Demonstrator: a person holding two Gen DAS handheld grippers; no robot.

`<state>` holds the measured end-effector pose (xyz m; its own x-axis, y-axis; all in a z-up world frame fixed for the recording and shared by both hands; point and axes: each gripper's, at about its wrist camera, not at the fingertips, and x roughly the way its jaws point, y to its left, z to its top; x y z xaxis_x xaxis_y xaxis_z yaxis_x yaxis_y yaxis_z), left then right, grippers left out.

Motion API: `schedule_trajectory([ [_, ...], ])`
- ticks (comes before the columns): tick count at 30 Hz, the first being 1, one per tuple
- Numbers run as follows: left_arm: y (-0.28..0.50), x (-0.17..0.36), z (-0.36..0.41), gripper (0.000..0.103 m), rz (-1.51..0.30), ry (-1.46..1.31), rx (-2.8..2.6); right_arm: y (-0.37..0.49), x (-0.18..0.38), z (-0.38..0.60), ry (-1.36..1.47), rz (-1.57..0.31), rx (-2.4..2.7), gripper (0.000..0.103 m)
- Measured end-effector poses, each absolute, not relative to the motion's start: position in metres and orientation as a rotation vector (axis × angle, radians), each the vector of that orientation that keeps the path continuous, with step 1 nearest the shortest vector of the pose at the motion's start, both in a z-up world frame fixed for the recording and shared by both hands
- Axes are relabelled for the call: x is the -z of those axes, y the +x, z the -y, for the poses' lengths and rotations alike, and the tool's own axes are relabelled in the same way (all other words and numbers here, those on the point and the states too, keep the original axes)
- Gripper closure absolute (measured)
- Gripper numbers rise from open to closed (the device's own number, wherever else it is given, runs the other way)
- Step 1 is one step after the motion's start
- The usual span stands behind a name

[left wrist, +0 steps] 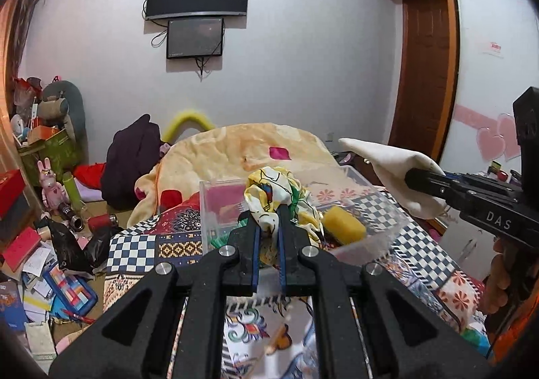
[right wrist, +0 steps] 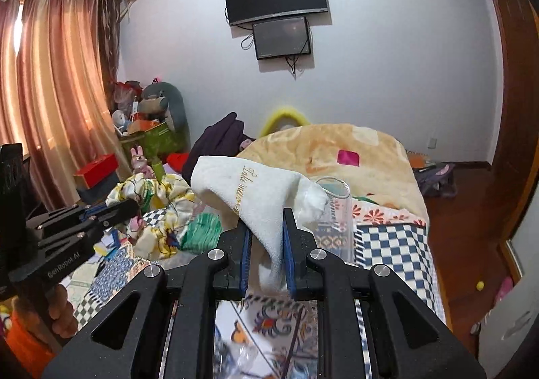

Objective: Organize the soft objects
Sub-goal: 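Place both cloths into the clear box and open both tools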

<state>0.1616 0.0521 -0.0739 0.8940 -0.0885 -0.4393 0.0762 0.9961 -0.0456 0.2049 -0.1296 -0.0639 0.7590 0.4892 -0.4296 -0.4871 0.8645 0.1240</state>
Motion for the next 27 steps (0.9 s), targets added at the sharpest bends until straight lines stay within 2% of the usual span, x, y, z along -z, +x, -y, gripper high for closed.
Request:
schedule_trajectory([
  [18, 0.233, 0.122, -0.057, 0.095, -0.638, -0.054, 0.066, 0.26, 0.107, 0.074, -0.126, -0.647, -0.516, 0.088],
  [22, 0.236, 0.129, -0.055, 0.092, -0.659, -0.049, 0.064, 0.263, 0.115, 0.067, -0.158, -0.677, -0.508, 0.084],
  [24, 0.236, 0.13, -0.055, 0.086, -0.665, -0.041, 0.057, 0.262, 0.116, 0.068, -0.17, -0.684, -0.509, 0.084],
  [26, 0.234, 0.13, -0.055, 0.066, -0.667, -0.041, 0.054, 0.261, 0.116, 0.067, -0.18, -0.687, -0.513, 0.081],
  [27, 0.232, 0.13, -0.056, 0.062, -0.665, -0.045, 0.052, 0.26, 0.116, 0.068, -0.187, -0.689, -0.515, 0.08],
])
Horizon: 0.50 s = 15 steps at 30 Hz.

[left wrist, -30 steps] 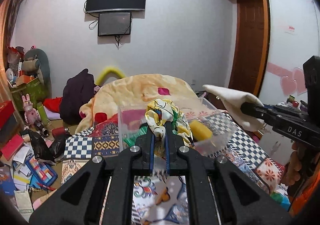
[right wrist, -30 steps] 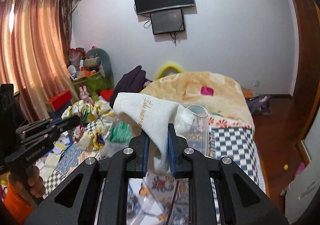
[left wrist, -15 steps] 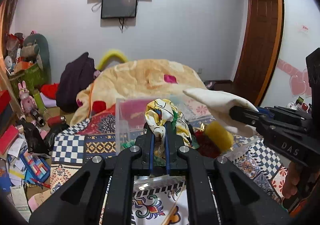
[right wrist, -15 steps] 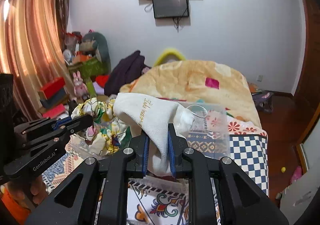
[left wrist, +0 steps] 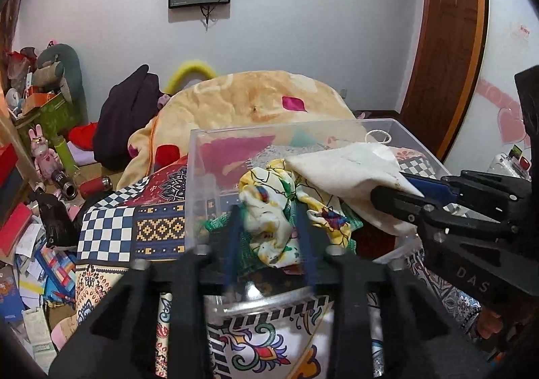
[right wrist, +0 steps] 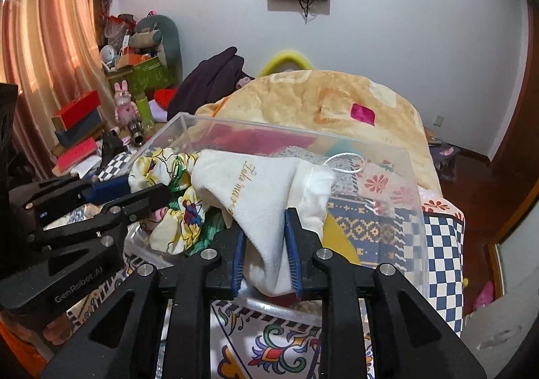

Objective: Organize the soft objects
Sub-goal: 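Place both cloths into the clear box and open both tools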

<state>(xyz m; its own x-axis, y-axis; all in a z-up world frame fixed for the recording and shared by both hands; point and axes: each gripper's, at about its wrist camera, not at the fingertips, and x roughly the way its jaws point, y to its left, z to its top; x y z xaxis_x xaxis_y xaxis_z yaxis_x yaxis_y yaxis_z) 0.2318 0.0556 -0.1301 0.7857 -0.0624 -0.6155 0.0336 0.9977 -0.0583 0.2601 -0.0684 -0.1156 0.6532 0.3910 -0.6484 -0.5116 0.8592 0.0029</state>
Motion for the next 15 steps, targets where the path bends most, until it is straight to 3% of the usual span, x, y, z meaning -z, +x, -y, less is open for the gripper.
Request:
schedule_trajectory([
  [2, 0.229, 0.129, -0.058, 0.049, -0.664, -0.058, 0.056, 0.259, 0.115, 0.069, -0.196, -0.694, -0.53, 0.069],
  [5, 0.223, 0.125, -0.059, 0.049, -0.656, -0.078, 0.067, 0.254, 0.114, 0.069, -0.212, -0.685, -0.531, 0.057],
  [15, 0.193, 0.101, -0.054, 0.034, -0.597, -0.059, 0.079, 0.228, 0.09, 0.089, -0.208, -0.602, -0.558, 0.036],
])
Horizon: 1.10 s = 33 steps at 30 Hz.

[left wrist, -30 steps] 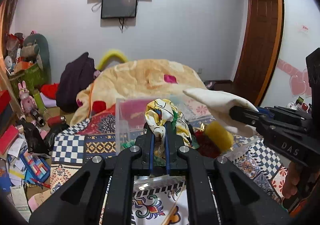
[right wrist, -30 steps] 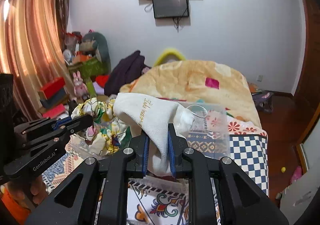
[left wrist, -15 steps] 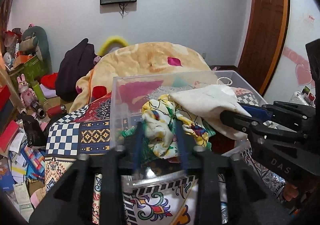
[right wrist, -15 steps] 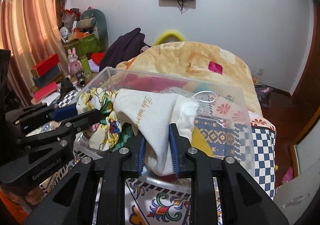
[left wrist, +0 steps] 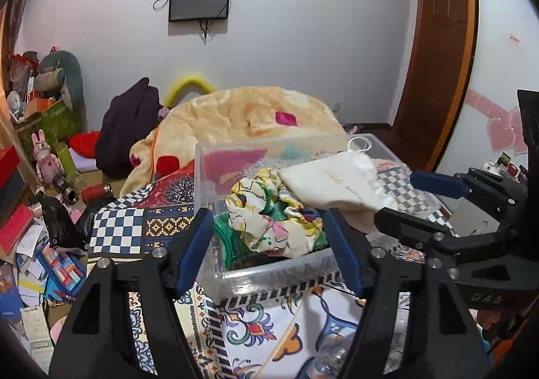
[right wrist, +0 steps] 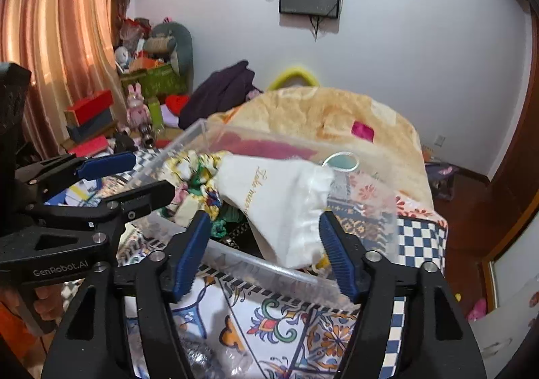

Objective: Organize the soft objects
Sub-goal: 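Place both cloths into the clear box and open both tools, then grasp the bagged silver scrubber with the left tool while the right tool grasps the beaded bracelet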

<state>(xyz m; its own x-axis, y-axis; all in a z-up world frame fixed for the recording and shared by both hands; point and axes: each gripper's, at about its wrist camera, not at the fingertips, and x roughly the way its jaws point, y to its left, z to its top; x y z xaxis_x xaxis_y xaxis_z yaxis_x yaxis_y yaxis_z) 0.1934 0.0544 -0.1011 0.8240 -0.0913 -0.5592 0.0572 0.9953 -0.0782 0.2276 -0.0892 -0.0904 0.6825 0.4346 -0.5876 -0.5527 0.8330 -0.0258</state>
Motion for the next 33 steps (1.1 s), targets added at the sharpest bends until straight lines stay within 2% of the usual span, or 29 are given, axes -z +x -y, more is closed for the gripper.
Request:
schedule_trajectory([
  [5, 0.171, 0.083, -0.049, 0.027, -0.552, -0.065, 0.107, 0.209, 0.07, 0.107, -0.173, -0.536, -0.562, 0.033],
  [6, 0.166, 0.08, -0.048, 0.027, -0.54, -0.06, 0.11, 0.205, 0.067, 0.111, -0.165, -0.523, -0.562, 0.031],
  [8, 0.156, 0.075, -0.044, 0.024, -0.52, -0.049, 0.113, 0.196, 0.063, 0.117, -0.148, -0.498, -0.558, 0.02],
  [9, 0.152, 0.073, -0.042, 0.022, -0.511, -0.043, 0.115, 0.192, 0.061, 0.121, -0.143, -0.484, -0.552, 0.02],
  [11, 0.142, 0.071, -0.037, 0.011, -0.496, -0.036, 0.122, 0.183, 0.06, 0.128, -0.14, -0.465, -0.534, 0.02],
  [14, 0.129, 0.074, -0.031, 0.008, -0.495, -0.025, 0.143, 0.174, 0.066, 0.141, -0.121, -0.471, -0.524, 0.02],
  [33, 0.112, 0.174, 0.015, 0.007, -0.767, -0.031, 0.246, 0.144, 0.165, 0.167, -0.131, -0.775, -0.514, 0.021],
])
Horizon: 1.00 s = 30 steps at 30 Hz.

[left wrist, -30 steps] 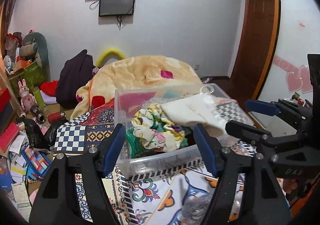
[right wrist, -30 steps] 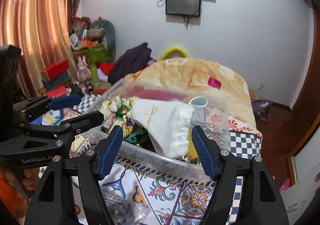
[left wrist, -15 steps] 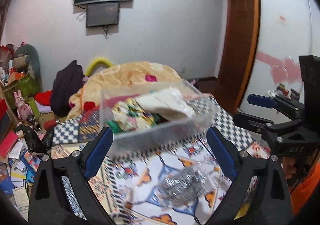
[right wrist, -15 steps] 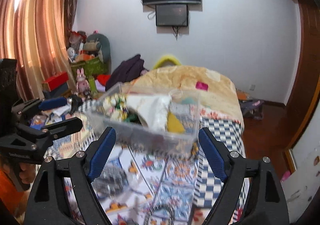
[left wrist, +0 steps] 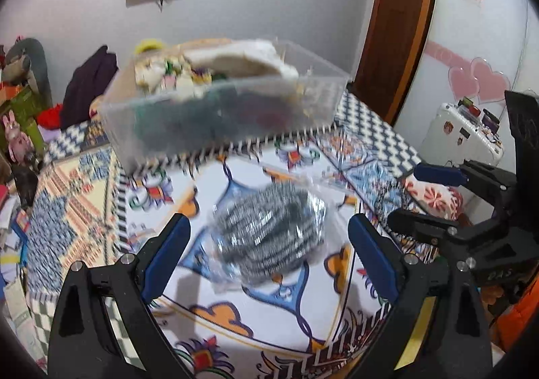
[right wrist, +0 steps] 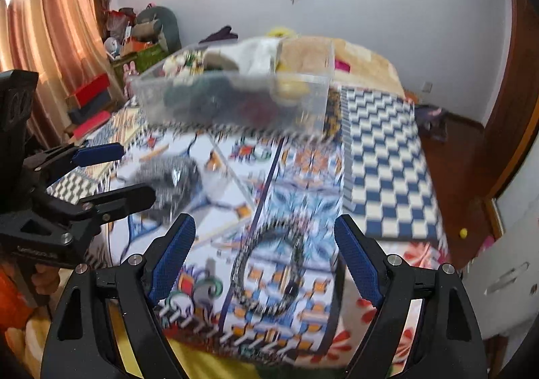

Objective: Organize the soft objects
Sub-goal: 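Grasp the bagged silver scrubber with the left tool while the right tool grasps the beaded bracelet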

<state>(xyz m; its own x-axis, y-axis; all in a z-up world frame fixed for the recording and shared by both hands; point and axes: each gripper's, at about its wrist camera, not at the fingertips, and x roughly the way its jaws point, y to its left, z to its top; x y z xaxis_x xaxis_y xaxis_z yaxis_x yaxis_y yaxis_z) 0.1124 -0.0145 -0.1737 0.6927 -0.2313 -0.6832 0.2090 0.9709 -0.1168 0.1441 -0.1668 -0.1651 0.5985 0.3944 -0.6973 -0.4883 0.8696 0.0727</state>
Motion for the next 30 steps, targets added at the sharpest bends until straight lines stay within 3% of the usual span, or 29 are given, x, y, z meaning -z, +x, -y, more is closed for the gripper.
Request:
schedule_trajectory([
  [3, 0.114, 0.185, 0.015, 0.007, -0.804, -0.044, 0.246, 0.14, 0.179, 0.174, -0.104, -0.822, -0.517, 0.022],
  [6, 0.118, 0.193, 0.016, 0.007, -0.832, -0.048, 0.246, 0.14, 0.185, 0.177, -0.089, -0.853, -0.531, 0.034],
  [10, 0.12, 0.195, 0.024, 0.003, -0.834, -0.011, 0.241, 0.136, 0.183, 0.175, -0.12, -0.828, -0.505, 0.063],
  [16, 0.122, 0.2, 0.032, 0.004, -0.803, 0.01, 0.217, 0.133, 0.182, 0.171, -0.145, -0.804, -0.505, 0.086],
  [17, 0.122, 0.2, 0.033, 0.011, -0.795, 0.007, 0.214, 0.133, 0.181, 0.169, -0.148, -0.8, -0.499, 0.091],
  [23, 0.118, 0.194, 0.023, 0.047, -0.77, -0.005, 0.215, 0.136, 0.179, 0.17, -0.131, -0.789, -0.487, 0.092],
  [26, 0.114, 0.188, 0.016, 0.059, -0.75, -0.014, 0.216, 0.137, 0.173, 0.171, -0.119, -0.773, -0.49, 0.092],
  [30, 0.11, 0.179, 0.012, 0.065, -0.731, -0.028, 0.216, 0.14, 0.159, 0.171, -0.109, -0.735, -0.491, 0.092],
])
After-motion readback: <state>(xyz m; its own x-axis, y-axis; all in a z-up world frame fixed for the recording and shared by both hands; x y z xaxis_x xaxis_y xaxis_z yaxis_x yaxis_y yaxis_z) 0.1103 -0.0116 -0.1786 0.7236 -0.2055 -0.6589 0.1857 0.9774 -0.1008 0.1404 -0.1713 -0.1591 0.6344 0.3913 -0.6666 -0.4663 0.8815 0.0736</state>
